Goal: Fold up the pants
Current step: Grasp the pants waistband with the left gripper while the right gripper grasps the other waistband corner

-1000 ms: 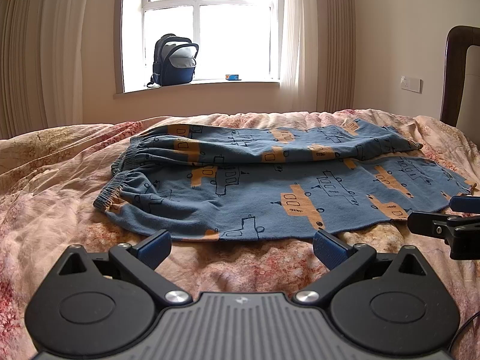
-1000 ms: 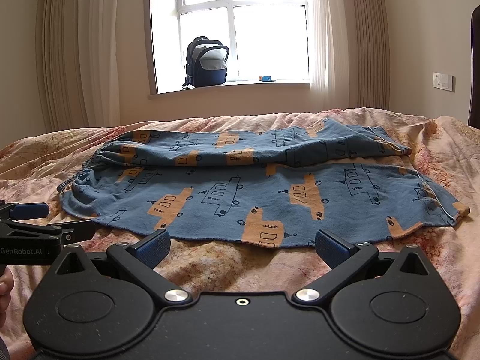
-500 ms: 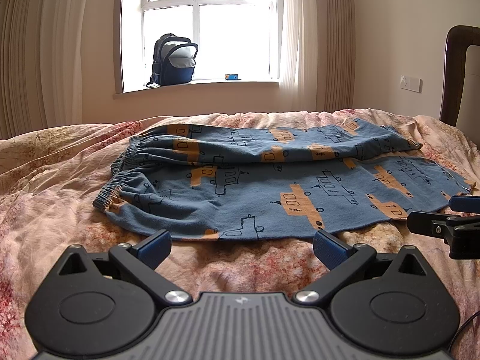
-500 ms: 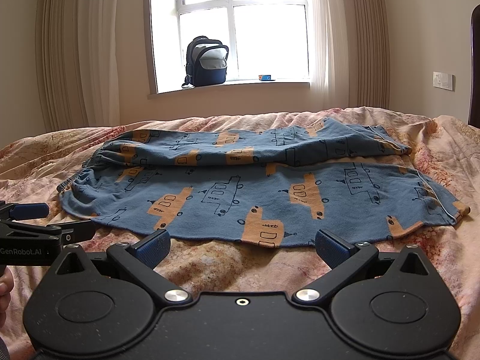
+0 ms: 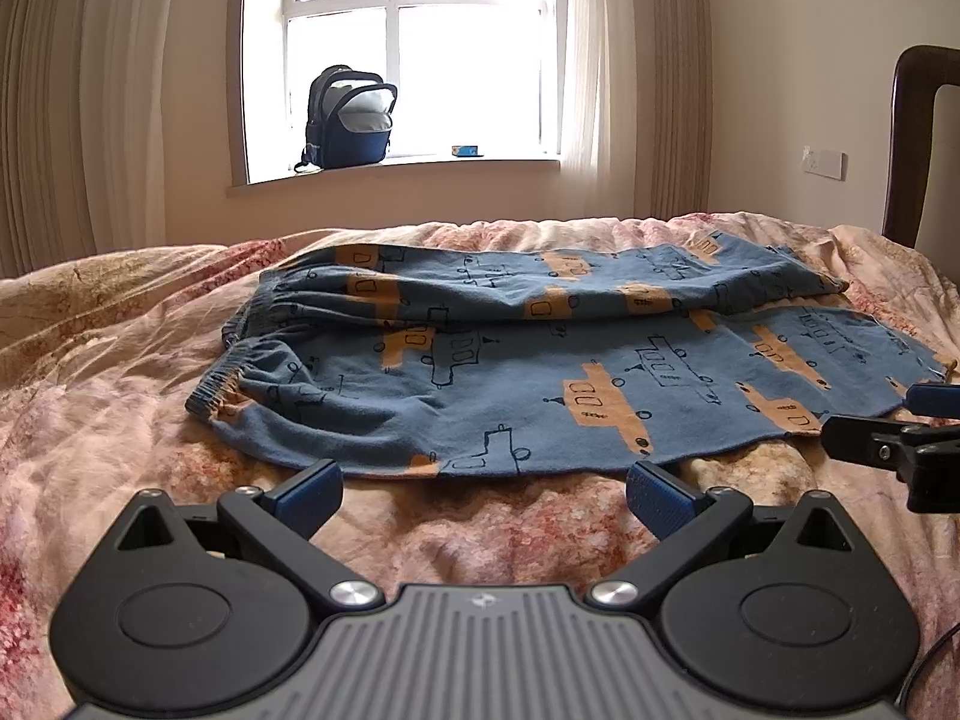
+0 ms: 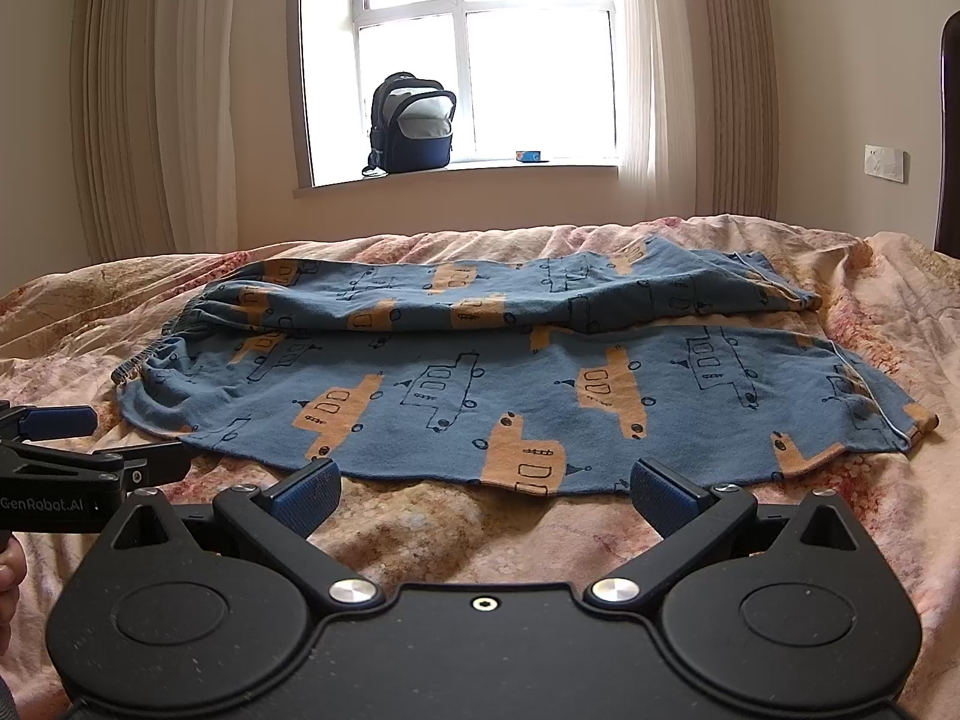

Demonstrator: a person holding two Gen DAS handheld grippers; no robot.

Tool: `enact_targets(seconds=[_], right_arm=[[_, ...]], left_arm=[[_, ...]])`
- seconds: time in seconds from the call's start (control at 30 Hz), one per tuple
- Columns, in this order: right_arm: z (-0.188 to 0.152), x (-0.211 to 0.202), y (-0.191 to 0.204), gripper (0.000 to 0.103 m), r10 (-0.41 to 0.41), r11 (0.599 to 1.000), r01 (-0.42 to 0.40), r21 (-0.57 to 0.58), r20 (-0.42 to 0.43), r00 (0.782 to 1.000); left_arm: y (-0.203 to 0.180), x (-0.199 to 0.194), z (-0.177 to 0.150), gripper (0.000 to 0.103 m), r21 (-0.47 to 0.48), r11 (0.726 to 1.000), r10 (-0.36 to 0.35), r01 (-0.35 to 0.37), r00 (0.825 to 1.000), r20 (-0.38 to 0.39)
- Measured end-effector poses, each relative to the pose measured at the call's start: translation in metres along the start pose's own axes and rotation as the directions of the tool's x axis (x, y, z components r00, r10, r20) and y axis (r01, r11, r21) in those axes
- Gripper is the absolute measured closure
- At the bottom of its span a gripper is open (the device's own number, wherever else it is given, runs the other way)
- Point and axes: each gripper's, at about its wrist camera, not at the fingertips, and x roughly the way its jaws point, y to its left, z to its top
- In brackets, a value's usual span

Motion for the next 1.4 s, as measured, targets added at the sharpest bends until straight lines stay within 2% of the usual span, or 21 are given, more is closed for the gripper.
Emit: enact_targets(seconds=[0.13,0.2,0.3,0.4,0.5,0.6,0.63,0.7,0.77,0.87,0.93,1.03,1.07,1.13,1.17,1.23,1.27,1.3,1.37,1.4], right_arm=[[0.002,0.002,-0.003,0.0,-0.021,1.0,0.021,-0.001,0.008,1.0],[0.008,0.004,-0.007,0.0,-0.022,1.0,0.022,0.008,0.007,1.0],[0.028,0.008,-0.016,0.0,-0.004,1.0,0.003,0.009,0.024,1.0],[0.056,0.016,-0.027,0.0,0.041,0.998,-0.039,-0.042,0.057,0.998],[0.09,0.039,-0.039,0.0,0.099,0.989,-0.096,-0.115,0.014,0.995],[0.119,0.075,-0.052,0.0,0.17,0.968,-0.171,-0.183,-0.023,0.985],[0.127,0.089,-0.056,0.0,0.189,0.96,-0.193,-0.204,-0.039,0.981],[0.145,0.125,-0.064,0.0,0.238,0.939,-0.263,-0.223,-0.133,0.962],[0.164,0.166,-0.071,0.0,0.296,0.917,-0.346,-0.199,-0.243,0.924],[0.188,0.216,-0.075,0.0,0.304,0.911,-0.364,-0.193,-0.282,0.91],[0.201,0.249,-0.071,0.0,0.316,0.88,-0.399,-0.258,-0.31,0.897],[0.212,0.295,-0.065,0.001,0.307,0.829,-0.432,-0.356,-0.355,0.883],[0.215,0.31,-0.063,0.001,0.307,0.815,-0.446,-0.371,-0.377,0.874],[0.217,0.335,-0.061,0.008,0.333,0.783,-0.499,-0.372,-0.426,0.841],[0.219,0.345,-0.06,0.014,0.347,0.766,-0.526,-0.369,-0.451,0.822],[0.219,0.359,-0.058,0.02,0.356,0.739,-0.557,-0.38,-0.482,0.801],[0.218,0.364,-0.057,0.026,0.36,0.724,-0.571,-0.387,-0.494,0.791],[0.218,0.367,-0.058,0.034,0.367,0.712,-0.584,-0.39,-0.502,0.783],[0.219,0.37,-0.061,0.044,0.397,0.698,-0.612,-0.372,-0.509,0.763],[0.219,0.37,-0.062,0.053,0.411,0.692,-0.625,-0.362,-0.514,0.753]], left_arm=[[0.003,0.023,0.006,0.0,-0.065,0.998,-0.022,0.017,0.997,-0.072],[0.008,0.034,0.019,0.0,-0.057,0.998,-0.016,0.012,0.997,-0.077],[0.02,0.044,0.053,0.0,-0.041,0.999,0.008,-0.009,0.999,-0.034],[0.039,0.06,0.099,0.0,-0.033,0.999,0.0,-0.001,0.998,-0.055],[0.055,0.079,0.144,0.0,0.043,0.999,0.022,-0.017,0.992,-0.121],[0.069,0.104,0.175,0.0,0.124,0.992,0.063,-0.035,0.971,-0.23],[0.071,0.111,0.179,0.0,0.138,0.99,0.068,-0.035,0.968,-0.243],[0.081,0.133,0.189,0.0,0.144,0.989,0.059,-0.021,0.964,-0.258],[0.093,0.156,0.198,0.0,0.124,0.992,0.04,-0.008,0.965,-0.259],[0.114,0.192,0.21,0.0,0.101,0.995,0.025,0.001,0.967,-0.255],[0.125,0.211,0.214,0.0,0.126,0.992,0.035,-0.001,0.963,-0.268],[0.135,0.238,0.214,0.0,0.193,0.98,0.016,0.041,0.958,-0.285],[0.138,0.246,0.212,0.0,0.21,0.976,0.007,0.057,0.957,-0.289],[0.142,0.259,0.21,0.003,0.217,0.972,-0.018,0.087,0.952,-0.304],[0.146,0.266,0.21,0.01,0.213,0.971,-0.032,0.105,0.947,-0.319],[0.151,0.28,0.21,0.02,0.195,0.971,-0.062,0.139,0.932,-0.358],[0.153,0.285,0.209,0.027,0.183,0.97,-0.078,0.157,0.922,-0.378],[0.156,0.289,0.209,0.033,0.171,0.968,-0.1,0.181,0.91,-0.401],[0.159,0.295,0.208,0.043,0.149,0.96,-0.149,0.237,0.884,-0.443],[0.161,0.296,0.207,0.056,0.141,0.951,-0.183,0.275,0.869,-0.46]])
